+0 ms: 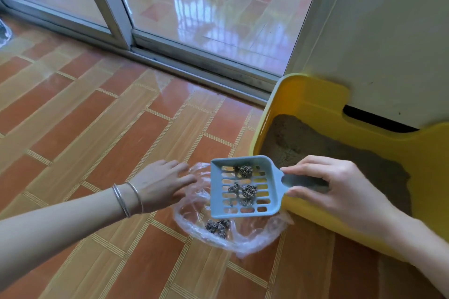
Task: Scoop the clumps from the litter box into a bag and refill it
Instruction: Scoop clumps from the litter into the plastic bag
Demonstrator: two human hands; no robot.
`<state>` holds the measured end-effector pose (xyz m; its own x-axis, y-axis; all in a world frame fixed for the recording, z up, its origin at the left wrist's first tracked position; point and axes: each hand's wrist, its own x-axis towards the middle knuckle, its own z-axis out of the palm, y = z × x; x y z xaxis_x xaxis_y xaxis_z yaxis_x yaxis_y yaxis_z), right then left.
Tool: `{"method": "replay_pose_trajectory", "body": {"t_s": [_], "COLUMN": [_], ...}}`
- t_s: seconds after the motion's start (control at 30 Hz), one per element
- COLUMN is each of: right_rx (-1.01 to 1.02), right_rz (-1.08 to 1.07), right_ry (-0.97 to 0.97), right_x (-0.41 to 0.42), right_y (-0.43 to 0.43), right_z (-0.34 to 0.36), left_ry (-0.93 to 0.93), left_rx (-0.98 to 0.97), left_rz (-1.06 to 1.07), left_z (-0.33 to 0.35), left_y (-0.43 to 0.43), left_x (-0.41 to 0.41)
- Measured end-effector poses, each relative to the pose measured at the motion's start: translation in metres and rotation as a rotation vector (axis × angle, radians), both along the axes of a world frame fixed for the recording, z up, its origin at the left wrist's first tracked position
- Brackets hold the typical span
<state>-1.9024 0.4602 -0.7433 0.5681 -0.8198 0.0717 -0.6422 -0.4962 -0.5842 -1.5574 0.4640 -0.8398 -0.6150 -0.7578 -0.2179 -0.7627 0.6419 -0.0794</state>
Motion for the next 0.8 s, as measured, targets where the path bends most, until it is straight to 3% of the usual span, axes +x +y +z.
{"method": "replay_pose_trajectory", "body": {"t_s": [0.13,0.27,0.5,0.67,0.8], "right_rx": [-0.083,-0.28,-0.212,-0.404,-0.527], "right_rz": [-0.082,-0.083,-0.122,-0.093,-0.023], "right_ry": [0.059,0.252,0.41,0.53,0.488], "right_x": [0.023,0.051,0.089,0.099,0.097], "right_y": [0.013,0.039,0.059,0.046,0.042], "right_z": [0.001,-0.002,-0.05,-0.073,-0.076], "left_ry": [0.071,0.221,0.319,0.306,0.252], "left_rx": [0.048,0.139,0.319,0.374,0.387], "left_rz": [0.043,0.165,0.244,0.261,0.266], "left_z": [-0.004,-0.006,-0.005,-0.005,-0.002], "left_y": [-0.006,0.003,0.024,0.028,0.025], "left_x": [0.019,0.034,0.045,0.039,0.027]}}
